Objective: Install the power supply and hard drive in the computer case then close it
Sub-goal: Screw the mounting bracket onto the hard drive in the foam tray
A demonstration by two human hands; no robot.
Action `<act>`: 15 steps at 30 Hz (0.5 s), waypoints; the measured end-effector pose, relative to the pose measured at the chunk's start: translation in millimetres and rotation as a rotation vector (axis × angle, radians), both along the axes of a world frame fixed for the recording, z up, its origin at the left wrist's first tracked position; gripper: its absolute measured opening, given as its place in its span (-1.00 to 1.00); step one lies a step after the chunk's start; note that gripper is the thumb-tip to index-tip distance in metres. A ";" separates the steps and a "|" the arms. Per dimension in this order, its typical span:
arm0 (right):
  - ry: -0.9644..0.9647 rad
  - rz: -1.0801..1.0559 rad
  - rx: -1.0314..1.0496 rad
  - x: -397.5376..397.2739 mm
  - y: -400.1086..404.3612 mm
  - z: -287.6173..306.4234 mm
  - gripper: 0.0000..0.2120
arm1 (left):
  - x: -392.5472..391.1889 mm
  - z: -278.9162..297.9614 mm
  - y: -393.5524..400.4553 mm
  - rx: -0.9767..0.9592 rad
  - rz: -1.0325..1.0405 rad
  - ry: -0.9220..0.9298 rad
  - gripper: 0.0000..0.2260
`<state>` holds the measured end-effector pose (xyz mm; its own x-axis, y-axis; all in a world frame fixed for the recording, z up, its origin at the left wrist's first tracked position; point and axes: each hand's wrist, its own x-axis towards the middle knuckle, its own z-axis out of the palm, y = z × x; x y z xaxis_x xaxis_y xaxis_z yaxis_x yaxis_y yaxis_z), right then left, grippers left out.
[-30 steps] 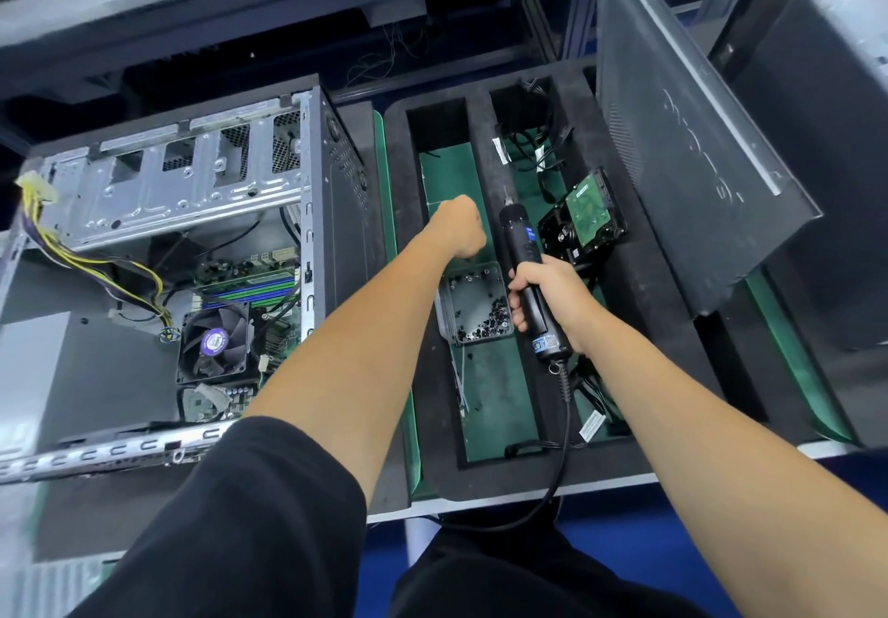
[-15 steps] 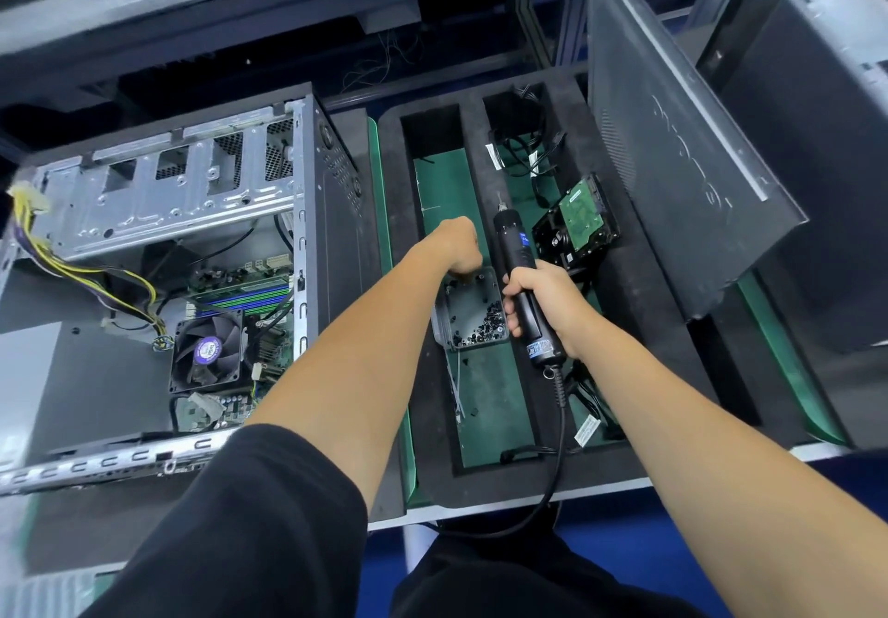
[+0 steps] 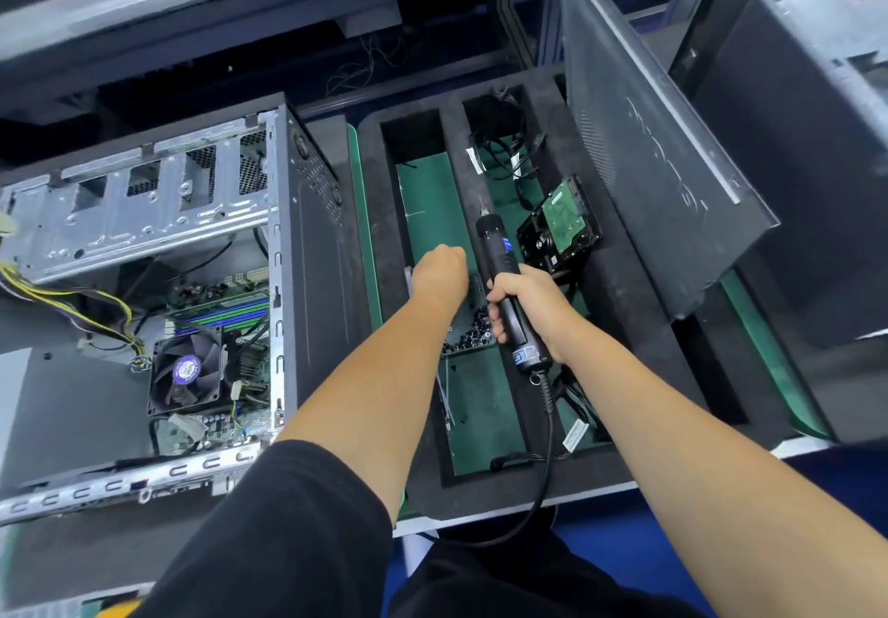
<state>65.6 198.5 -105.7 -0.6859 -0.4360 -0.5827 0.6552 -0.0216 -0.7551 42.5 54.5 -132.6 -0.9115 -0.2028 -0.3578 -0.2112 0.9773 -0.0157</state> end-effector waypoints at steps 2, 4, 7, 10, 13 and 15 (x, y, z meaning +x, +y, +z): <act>-0.005 0.001 -0.007 0.2 0.2 0.0 -0.84 | 5.4 -3.5 4.3 -0.018 -0.025 0.011 -0.79; -0.008 0.003 -0.009 0.4 0.2 -0.5 -0.84 | 10.8 -5.6 7.1 -0.031 -0.028 0.011 -0.81; -0.009 0.005 -0.007 -0.1 0.6 -1.0 -0.84 | 18.7 -10.7 10.5 -0.042 -0.028 0.022 -0.82; 0.000 0.005 -0.009 -0.9 1.0 -1.6 -0.83 | 25.5 -18.2 13.5 -0.066 -0.033 0.066 -0.82; 0.001 0.003 -0.011 -0.8 0.5 -2.8 -0.84 | 30.3 -26.7 15.6 -0.071 -0.034 0.100 -0.80; -0.004 0.003 -0.011 -1.0 -0.1 -3.4 -0.84 | 30.4 -28.4 15.7 -0.039 0.012 0.121 -0.81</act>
<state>64.6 198.4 -109.1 -0.6823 -0.4444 -0.5805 0.6581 -0.0275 -0.7524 72.9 70.1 -160.9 -0.9450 -0.2254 -0.2372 -0.2254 0.9739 -0.0273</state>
